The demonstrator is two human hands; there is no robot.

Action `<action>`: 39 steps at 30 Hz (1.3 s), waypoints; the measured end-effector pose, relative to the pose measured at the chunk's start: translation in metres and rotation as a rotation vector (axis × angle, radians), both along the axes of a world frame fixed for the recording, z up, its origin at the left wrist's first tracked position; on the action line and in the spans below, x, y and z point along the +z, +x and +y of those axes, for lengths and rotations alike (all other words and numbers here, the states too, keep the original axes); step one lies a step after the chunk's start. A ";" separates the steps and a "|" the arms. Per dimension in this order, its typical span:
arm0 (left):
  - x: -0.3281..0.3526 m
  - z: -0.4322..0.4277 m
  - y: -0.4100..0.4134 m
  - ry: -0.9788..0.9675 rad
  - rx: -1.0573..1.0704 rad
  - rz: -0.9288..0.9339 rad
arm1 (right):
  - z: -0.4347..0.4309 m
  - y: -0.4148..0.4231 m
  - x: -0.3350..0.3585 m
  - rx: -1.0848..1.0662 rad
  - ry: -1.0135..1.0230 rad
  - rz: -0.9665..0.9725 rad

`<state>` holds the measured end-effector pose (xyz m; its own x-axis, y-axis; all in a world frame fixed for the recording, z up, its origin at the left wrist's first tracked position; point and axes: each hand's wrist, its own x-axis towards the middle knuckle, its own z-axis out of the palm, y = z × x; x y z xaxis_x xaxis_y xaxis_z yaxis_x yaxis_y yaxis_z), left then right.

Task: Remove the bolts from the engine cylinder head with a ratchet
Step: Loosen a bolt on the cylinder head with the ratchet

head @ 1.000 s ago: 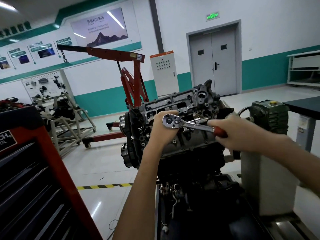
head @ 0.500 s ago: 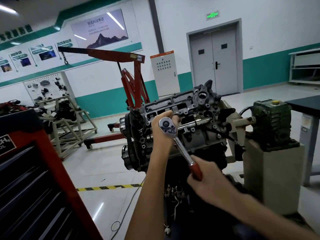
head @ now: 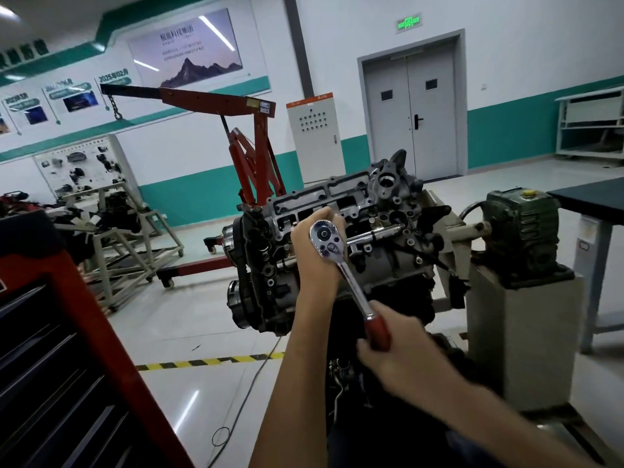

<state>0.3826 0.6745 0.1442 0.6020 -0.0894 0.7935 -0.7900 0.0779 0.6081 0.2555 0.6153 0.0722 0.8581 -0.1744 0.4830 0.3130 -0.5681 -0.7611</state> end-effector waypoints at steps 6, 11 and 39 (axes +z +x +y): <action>0.004 0.015 0.008 0.096 -0.008 0.065 | -0.006 0.005 0.008 0.055 -0.115 0.012; 0.012 0.029 0.007 0.294 -0.040 -0.012 | -0.091 0.012 0.094 -0.092 -0.849 0.057; 0.005 0.018 0.004 0.098 -0.007 0.012 | -0.054 0.002 0.039 -0.002 -0.439 0.072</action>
